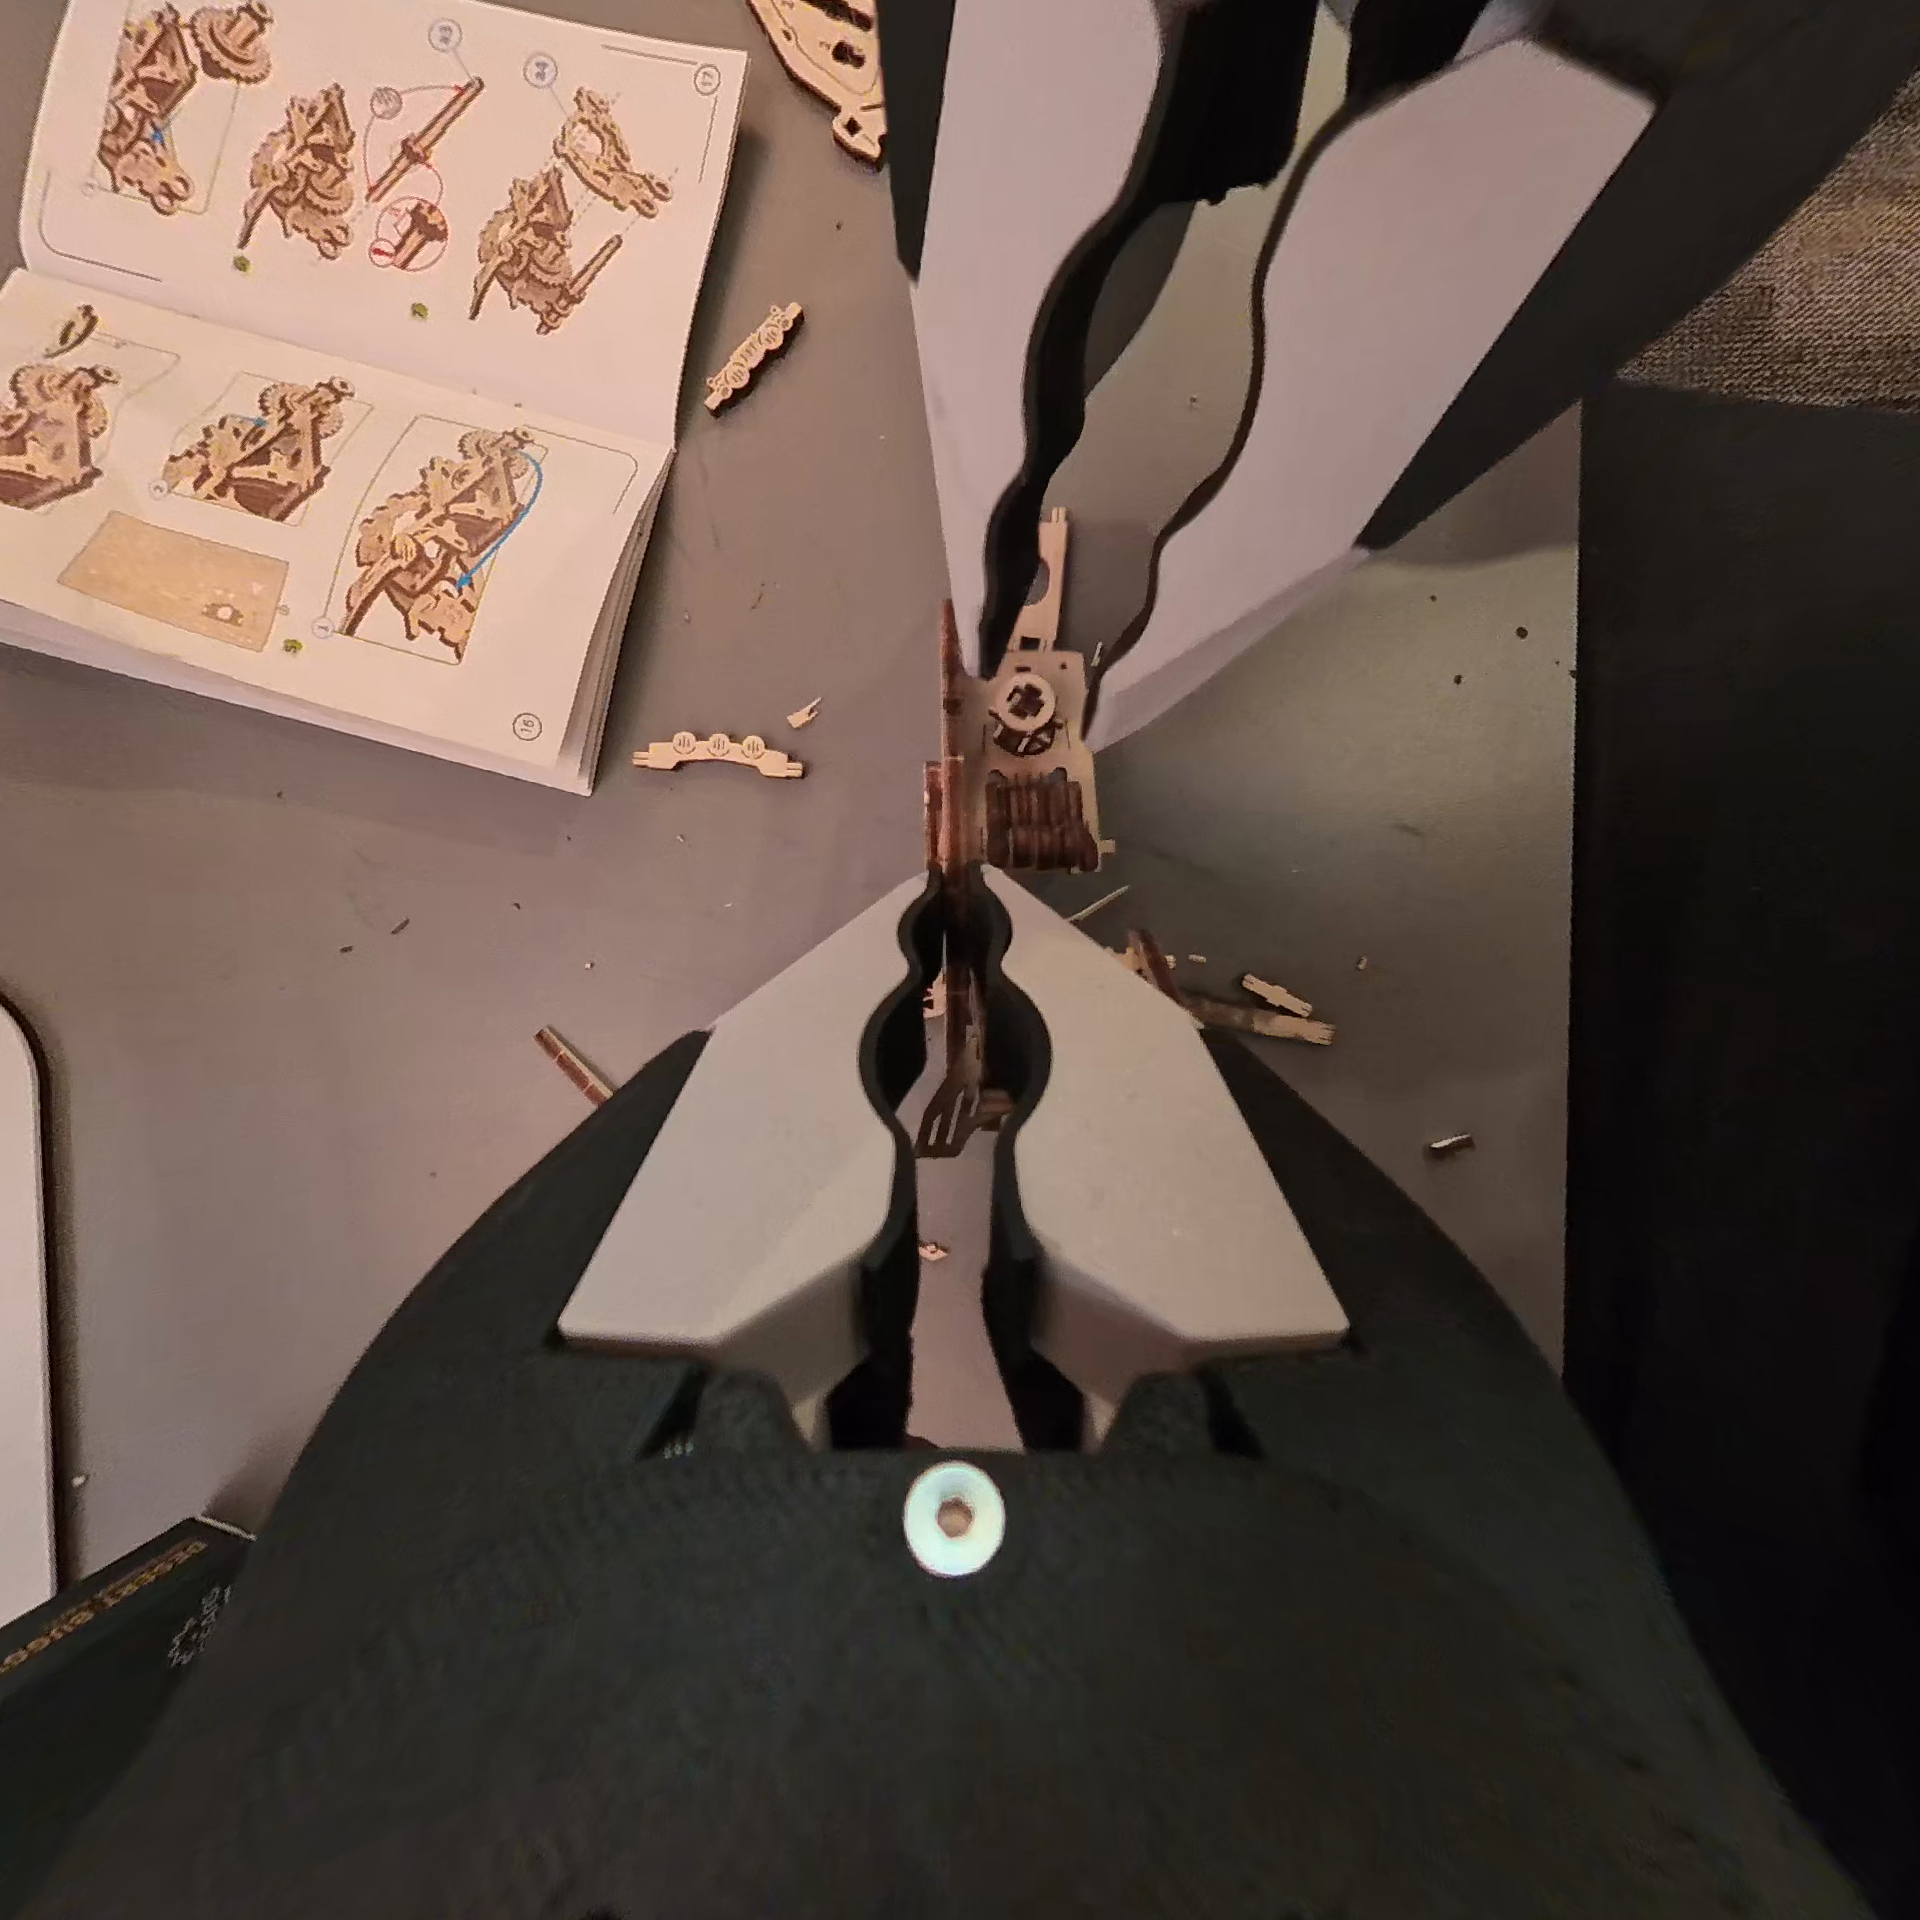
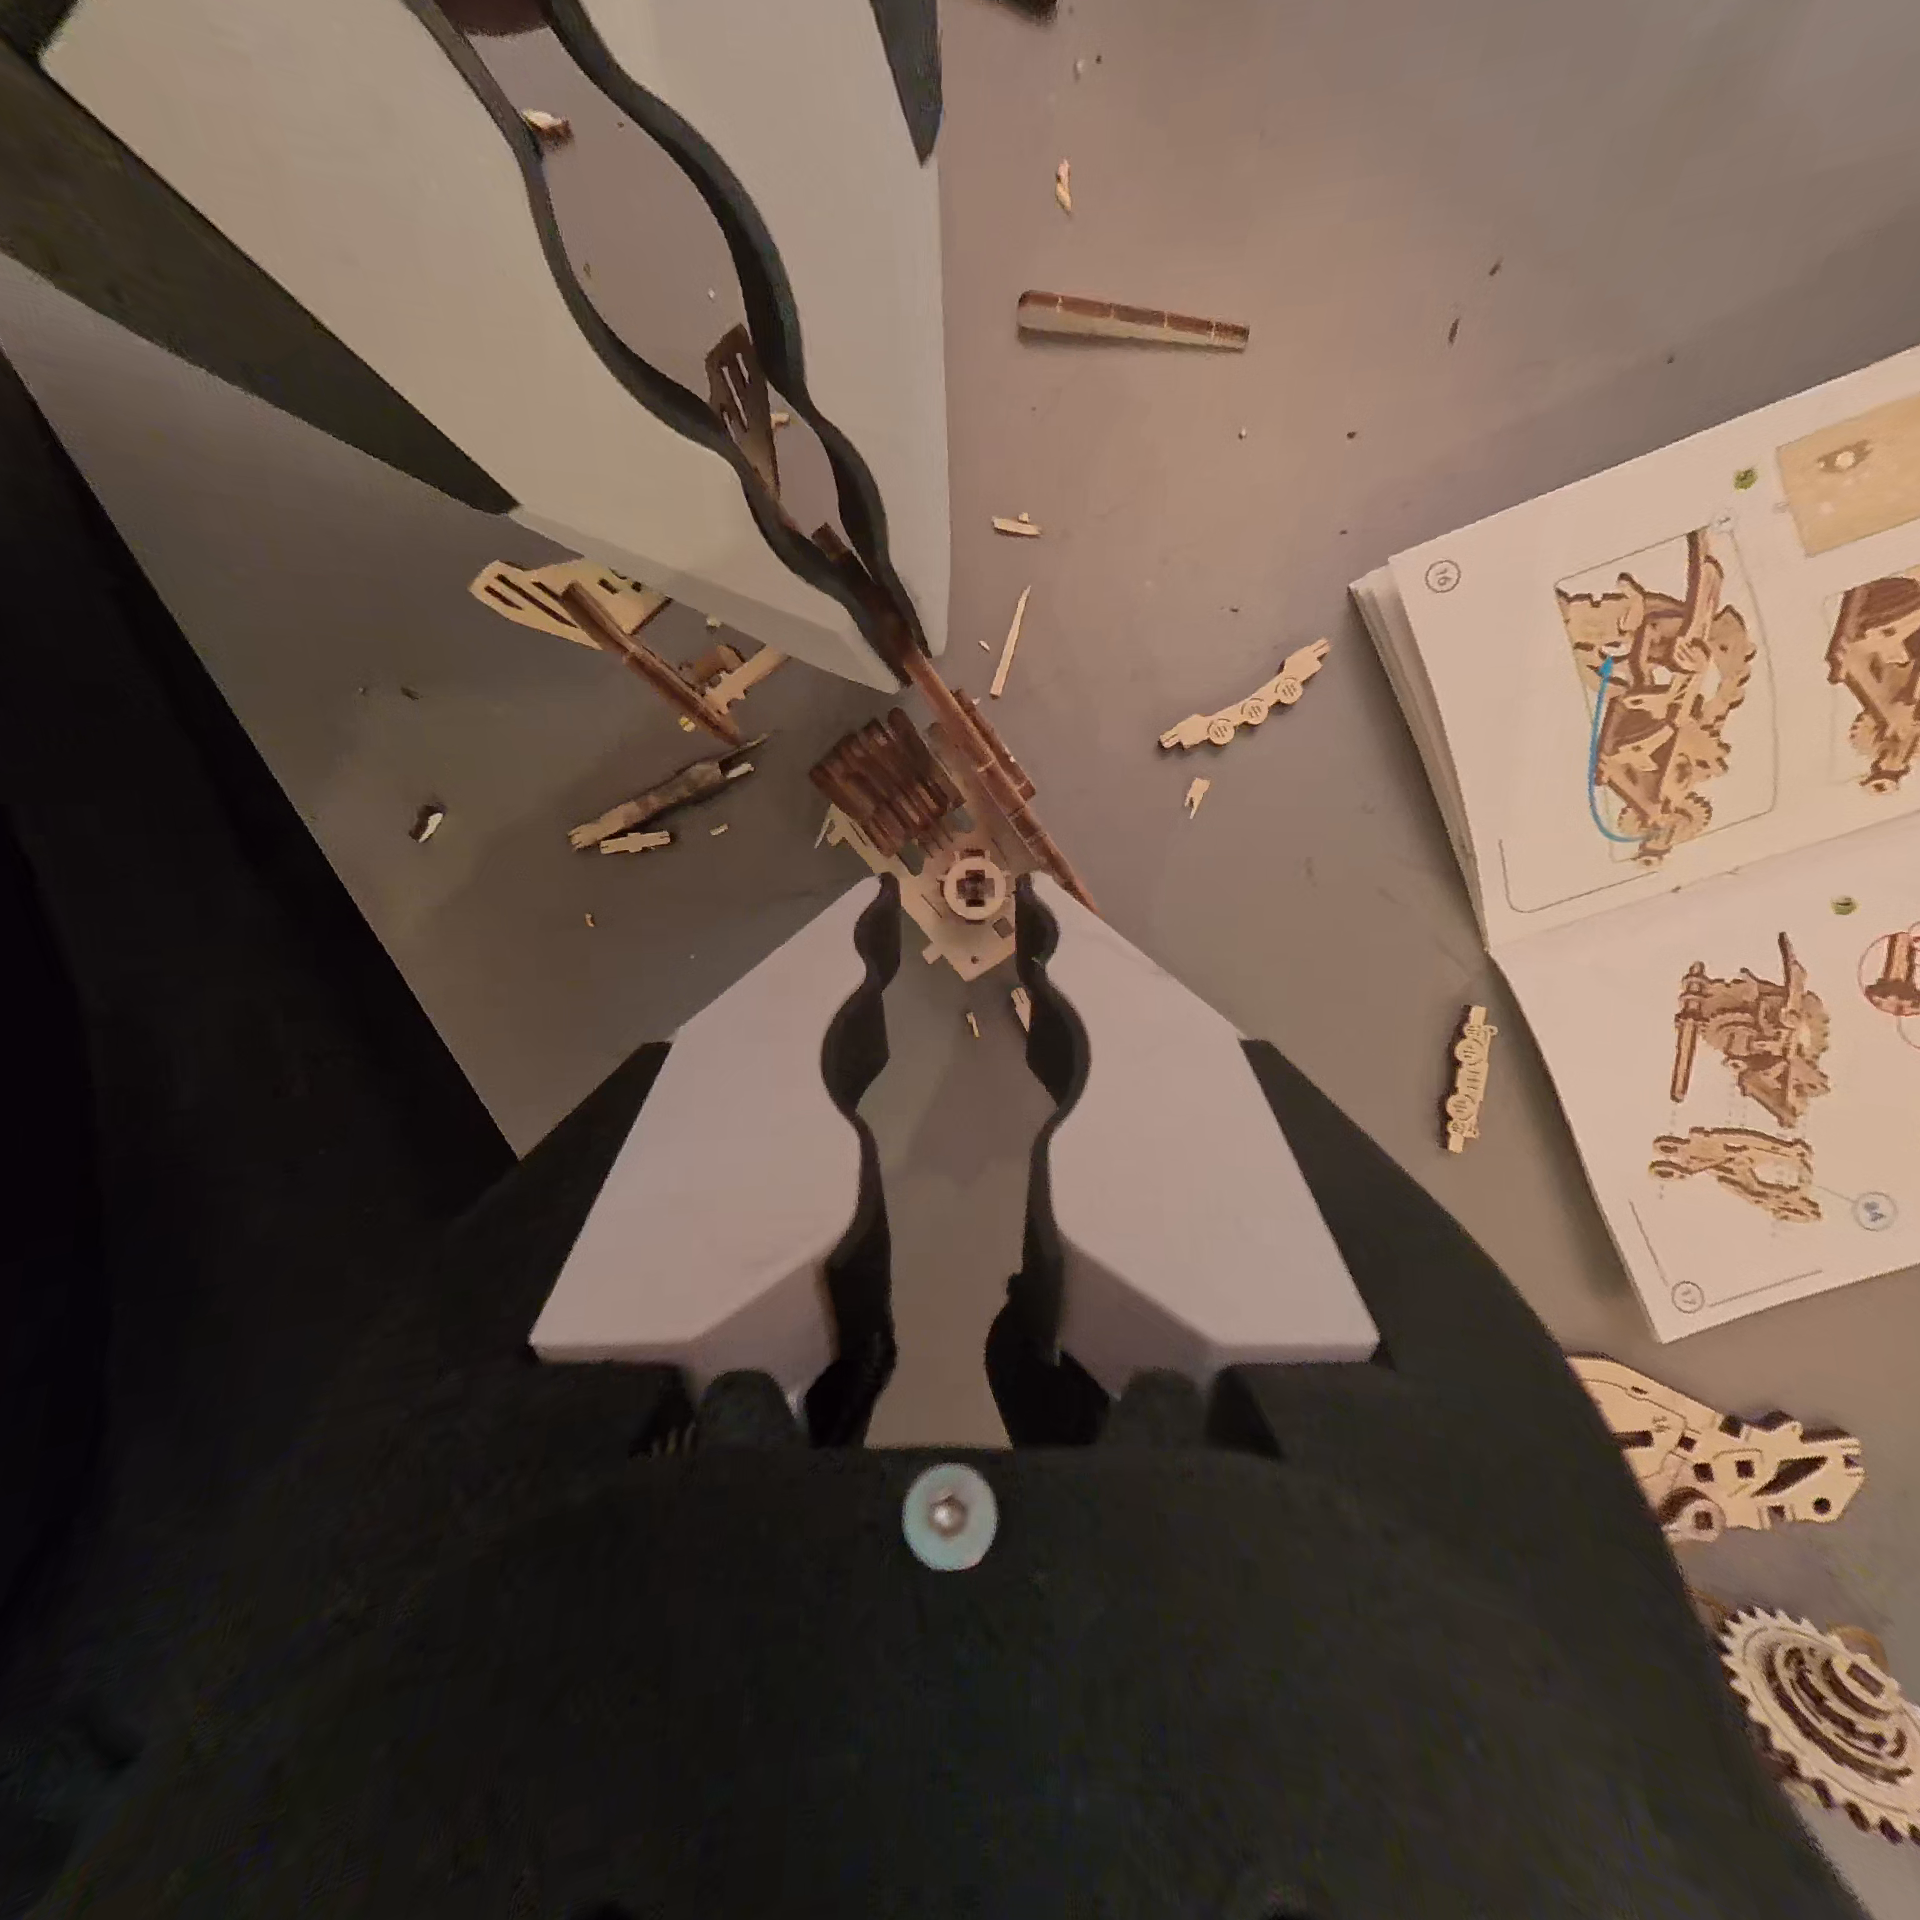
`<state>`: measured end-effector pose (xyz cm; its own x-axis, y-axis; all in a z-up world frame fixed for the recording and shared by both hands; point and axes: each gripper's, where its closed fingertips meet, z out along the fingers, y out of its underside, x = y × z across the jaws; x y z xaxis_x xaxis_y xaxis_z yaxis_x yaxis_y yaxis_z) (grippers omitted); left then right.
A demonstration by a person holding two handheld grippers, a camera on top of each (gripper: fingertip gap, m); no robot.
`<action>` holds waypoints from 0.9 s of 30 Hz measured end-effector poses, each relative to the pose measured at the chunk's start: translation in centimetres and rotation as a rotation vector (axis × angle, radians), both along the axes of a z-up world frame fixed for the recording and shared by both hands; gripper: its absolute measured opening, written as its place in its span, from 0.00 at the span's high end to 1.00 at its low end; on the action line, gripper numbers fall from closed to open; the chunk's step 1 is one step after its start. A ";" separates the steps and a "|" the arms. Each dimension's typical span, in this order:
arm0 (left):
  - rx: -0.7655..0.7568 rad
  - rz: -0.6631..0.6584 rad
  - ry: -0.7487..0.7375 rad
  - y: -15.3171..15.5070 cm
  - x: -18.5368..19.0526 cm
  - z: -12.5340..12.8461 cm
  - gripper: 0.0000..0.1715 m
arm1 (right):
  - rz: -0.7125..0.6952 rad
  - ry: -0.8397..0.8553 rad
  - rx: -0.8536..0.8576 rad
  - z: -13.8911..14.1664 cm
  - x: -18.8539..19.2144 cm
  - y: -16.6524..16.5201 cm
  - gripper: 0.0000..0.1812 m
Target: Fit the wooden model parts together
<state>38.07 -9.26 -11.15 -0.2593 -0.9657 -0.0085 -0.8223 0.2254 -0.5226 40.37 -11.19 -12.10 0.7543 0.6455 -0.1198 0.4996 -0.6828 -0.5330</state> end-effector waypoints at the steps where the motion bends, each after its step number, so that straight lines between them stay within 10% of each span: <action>1: 0.003 0.002 0.000 0.1 0.0 0.0 1.00 | 0.002 -0.014 0.005 -0.1 0.0 0.1 0.90; 27: -0.021 0.011 -0.018 0.2 0.2 0.7 0.99 | 0.191 -0.187 0.162 0.3 0.3 0.0 0.87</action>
<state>38.22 -9.10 -10.43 -0.2489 -0.9685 0.0077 -0.8151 0.2052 -0.5417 40.68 -11.18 -11.76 0.6166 0.7772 0.1256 0.7105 -0.4807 -0.5140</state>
